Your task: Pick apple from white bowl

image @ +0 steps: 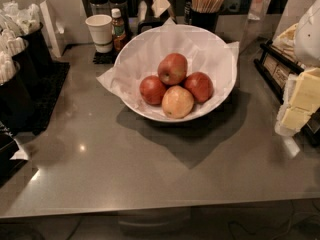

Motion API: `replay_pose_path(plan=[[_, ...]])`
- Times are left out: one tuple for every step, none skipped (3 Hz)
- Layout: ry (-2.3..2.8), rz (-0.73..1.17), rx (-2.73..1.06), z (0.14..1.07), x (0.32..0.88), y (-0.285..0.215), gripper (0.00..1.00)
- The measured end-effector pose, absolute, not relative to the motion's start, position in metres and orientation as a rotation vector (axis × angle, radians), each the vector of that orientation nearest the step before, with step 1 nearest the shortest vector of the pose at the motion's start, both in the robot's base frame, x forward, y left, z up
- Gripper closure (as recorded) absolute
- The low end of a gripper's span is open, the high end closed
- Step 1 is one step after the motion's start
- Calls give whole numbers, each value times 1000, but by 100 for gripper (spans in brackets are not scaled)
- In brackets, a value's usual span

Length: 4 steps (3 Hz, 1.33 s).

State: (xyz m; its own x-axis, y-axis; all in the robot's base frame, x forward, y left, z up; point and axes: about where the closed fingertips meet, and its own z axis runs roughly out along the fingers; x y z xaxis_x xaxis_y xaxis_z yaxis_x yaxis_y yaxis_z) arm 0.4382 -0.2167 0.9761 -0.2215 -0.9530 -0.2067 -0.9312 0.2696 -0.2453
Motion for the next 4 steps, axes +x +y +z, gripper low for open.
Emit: replay_pose_path(plan=[[2220,-104,-1717,979,443,-215,0],[2169,-93,-1665,992,477,-207,0],[2097,21,-1639,1000,531,-187,0],[2027,126,-1660,1003,580,-153,0]])
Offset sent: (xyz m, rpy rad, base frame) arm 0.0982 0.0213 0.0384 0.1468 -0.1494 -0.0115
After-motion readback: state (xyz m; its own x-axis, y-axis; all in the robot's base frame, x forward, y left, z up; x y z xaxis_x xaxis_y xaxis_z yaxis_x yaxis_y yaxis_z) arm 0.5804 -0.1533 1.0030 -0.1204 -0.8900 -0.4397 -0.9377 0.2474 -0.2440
